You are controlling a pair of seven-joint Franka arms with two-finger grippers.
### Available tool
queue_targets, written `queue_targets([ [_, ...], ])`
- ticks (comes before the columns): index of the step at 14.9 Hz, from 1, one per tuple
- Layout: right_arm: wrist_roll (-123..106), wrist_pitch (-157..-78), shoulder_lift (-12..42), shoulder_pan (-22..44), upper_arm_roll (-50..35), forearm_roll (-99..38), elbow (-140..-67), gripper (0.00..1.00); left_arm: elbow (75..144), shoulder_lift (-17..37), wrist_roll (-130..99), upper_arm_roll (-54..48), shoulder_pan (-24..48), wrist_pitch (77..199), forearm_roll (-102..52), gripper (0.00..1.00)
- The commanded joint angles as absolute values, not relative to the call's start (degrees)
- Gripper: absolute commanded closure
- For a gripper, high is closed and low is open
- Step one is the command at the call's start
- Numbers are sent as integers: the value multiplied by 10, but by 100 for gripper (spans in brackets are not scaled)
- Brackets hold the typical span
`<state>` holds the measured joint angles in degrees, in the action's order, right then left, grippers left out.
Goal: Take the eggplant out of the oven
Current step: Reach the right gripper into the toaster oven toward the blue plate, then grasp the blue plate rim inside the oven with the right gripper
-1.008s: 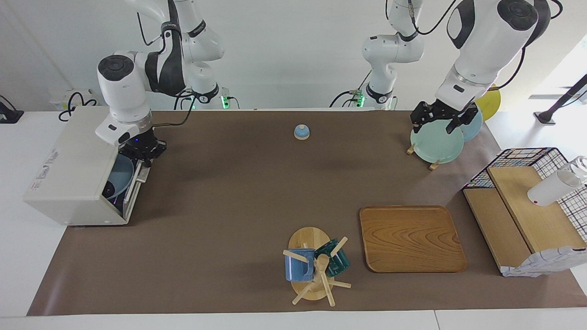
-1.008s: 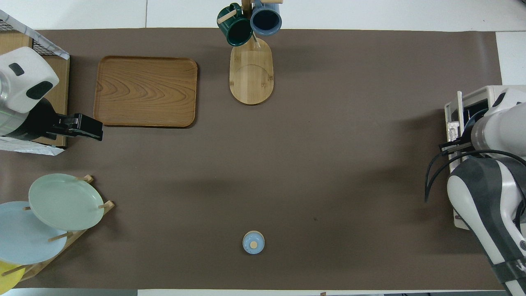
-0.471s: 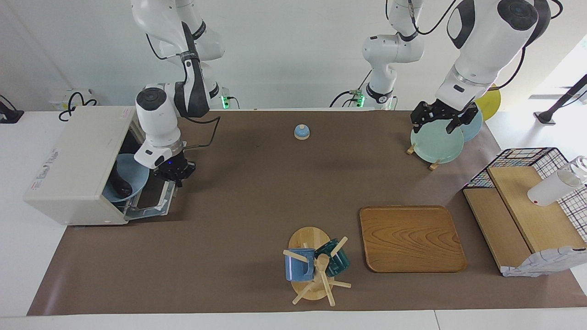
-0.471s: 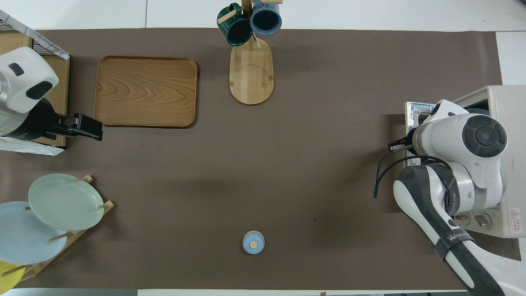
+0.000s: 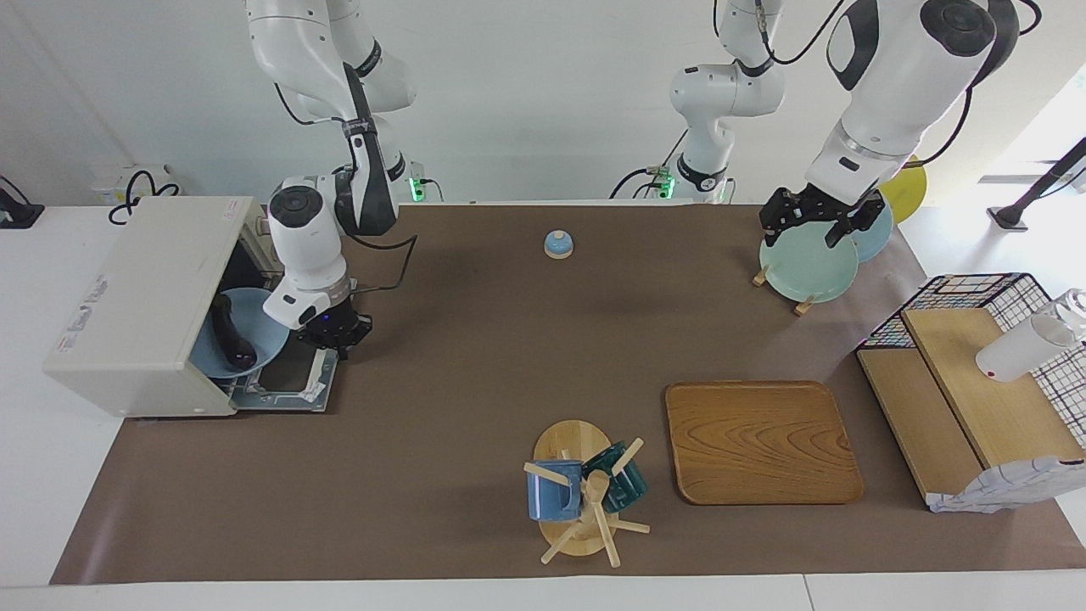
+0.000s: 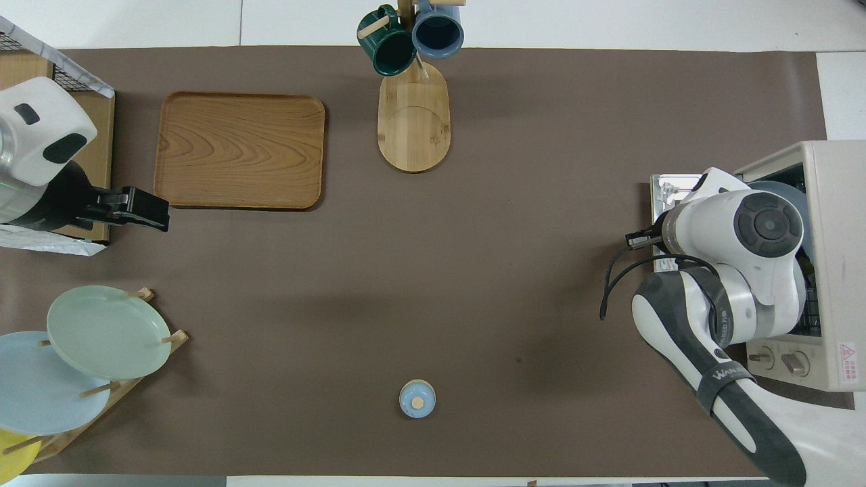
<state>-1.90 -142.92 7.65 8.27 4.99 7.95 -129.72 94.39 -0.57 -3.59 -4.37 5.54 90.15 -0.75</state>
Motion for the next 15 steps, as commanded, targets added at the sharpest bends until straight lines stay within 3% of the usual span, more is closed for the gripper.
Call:
queue_targets([
  [1, 14, -1436, 83, 92, 53, 82, -1296, 100, 949, -16, -33, -43, 54, 898, -13, 0],
  [3, 11, -1400, 77, 110, 46, 62, -1271, 100, 949, -16, -33, -43, 54, 898, -13, 0],
  [5, 11, -1299, 69, 111, 44, 61, -1209, 100, 949, -15, -33, -43, 54, 898, -13, 0],
  [6, 9, -1242, 68, 110, 45, 61, -1175, 90, 949, -15, -33, -43, 54, 898, -13, 0],
  [7, 8, -1200, 57, 110, 46, 61, -1156, 74, 949, -16, -33, -43, 54, 898, -13, 0],
  [8, 7, -1175, 45, 106, 47, 64, -1151, 70, 949, -15, -33, -43, 54, 898, -13, 0],
  [11, -21, -1147, 29, 78, 53, 72, -1160, 68, 949, -16, -33, -43, 54, 898, -13, 0],
  [15, -68, -1184, 12, 41, 52, 74, -1212, 72, 949, -15, -33, -43, 54, 898, -13, 0],
])
